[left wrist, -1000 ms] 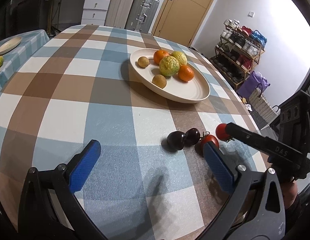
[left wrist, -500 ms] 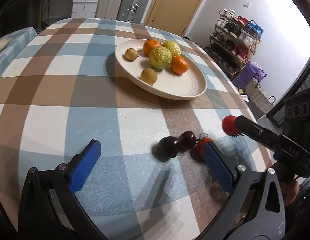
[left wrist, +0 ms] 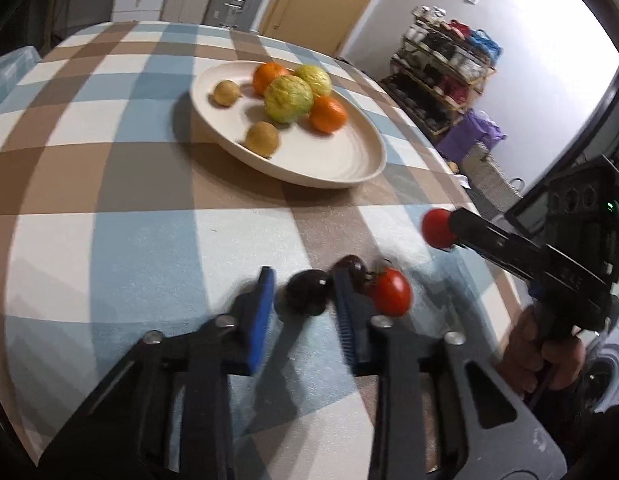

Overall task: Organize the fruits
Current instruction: 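Grasp a dark plum with the left gripper while the right gripper holds the tomato, then carry the plum and tomato onto the plate and open both grippers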

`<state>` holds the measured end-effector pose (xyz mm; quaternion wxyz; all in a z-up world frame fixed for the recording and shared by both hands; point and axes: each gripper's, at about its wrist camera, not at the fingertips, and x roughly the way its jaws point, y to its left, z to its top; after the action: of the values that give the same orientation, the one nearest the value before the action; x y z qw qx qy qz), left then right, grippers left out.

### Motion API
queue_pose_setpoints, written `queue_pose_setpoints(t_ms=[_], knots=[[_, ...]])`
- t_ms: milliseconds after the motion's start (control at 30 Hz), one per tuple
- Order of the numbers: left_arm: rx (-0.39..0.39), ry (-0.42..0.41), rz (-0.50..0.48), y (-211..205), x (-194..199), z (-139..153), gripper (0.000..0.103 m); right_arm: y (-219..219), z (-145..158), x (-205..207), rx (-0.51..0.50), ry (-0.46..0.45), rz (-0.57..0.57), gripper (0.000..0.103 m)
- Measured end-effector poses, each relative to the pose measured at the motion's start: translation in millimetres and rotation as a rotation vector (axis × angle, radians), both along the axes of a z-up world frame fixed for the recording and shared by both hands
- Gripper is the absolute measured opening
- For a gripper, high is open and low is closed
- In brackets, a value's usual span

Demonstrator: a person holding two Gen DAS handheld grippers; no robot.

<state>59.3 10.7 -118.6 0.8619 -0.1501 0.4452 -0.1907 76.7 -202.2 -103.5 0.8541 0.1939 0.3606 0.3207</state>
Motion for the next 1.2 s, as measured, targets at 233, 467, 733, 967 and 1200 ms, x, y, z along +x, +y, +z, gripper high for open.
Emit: queue_pose_setpoints(t_ms=[233,467,733,967,1200], knots=[[-0.016,-0.012,-0.020,3,2,3,0.022,4,3,5,-0.007,-0.001,0.009,0.027],[-0.040,-0.058,-0.007,15,5,23,0.022,11,11,14,-0.016,-0.015,0.025,0.027],[-0.017,-0.102,0.000,29,31,45,0.022,30,34,40,-0.022,-0.055,0.068,0.027],[-0.024,-0.131,0.038,43,69,58,0.022,54,58,76,-0.037,-0.099,0.115,0.027],[-0.031,-0.125,0.055,49,117,55,0.022,79,65,134,-0.053,-0.081,0.141,0.027]])
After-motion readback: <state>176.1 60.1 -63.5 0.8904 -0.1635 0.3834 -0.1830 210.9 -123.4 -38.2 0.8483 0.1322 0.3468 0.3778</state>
